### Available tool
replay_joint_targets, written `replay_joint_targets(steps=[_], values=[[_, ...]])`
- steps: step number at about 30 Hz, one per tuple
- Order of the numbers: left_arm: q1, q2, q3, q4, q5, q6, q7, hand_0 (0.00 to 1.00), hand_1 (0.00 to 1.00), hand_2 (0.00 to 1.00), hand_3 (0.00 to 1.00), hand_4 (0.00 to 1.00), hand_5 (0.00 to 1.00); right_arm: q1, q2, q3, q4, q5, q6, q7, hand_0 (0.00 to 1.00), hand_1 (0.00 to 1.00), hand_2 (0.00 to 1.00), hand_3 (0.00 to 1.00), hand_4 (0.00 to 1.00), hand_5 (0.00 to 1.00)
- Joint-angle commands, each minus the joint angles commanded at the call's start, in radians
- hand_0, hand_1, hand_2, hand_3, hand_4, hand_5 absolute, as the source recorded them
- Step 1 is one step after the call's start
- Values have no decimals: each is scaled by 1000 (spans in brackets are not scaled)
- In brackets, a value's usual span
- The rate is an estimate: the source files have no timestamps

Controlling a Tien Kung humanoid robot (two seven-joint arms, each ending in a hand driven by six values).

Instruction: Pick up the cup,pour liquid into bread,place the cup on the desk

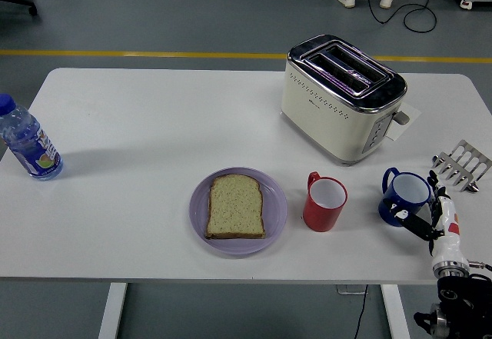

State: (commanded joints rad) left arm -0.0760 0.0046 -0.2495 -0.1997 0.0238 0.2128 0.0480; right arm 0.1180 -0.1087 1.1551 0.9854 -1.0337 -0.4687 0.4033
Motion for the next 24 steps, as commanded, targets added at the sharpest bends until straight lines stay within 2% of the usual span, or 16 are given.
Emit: replay_joint_targets(steps=[9, 10, 14, 24], values=[[-2, 0, -4, 0, 2, 0, 0, 635, 646, 654, 506, 241, 852, 16, 4, -6, -18, 16, -14, 18, 998, 881, 980, 998, 998, 125], [-2, 0, -4, 0, 2, 0, 0, 634, 646, 654, 506, 241, 852, 17, 4, -6, -19, 17, -15, 20, 970, 857, 932, 998, 998, 122], [-1, -1, -4, 0, 2, 0, 0, 634, 646, 654, 506, 241, 852, 23, 5, -11, -30, 27, -32, 36, 970, 857, 932, 998, 998, 122], [-1, -2, -4, 0, 1, 0, 0, 635, 645, 654, 507, 239, 849, 36, 6, -26, -50, 31, -41, 26, 949, 831, 930, 998, 989, 100]])
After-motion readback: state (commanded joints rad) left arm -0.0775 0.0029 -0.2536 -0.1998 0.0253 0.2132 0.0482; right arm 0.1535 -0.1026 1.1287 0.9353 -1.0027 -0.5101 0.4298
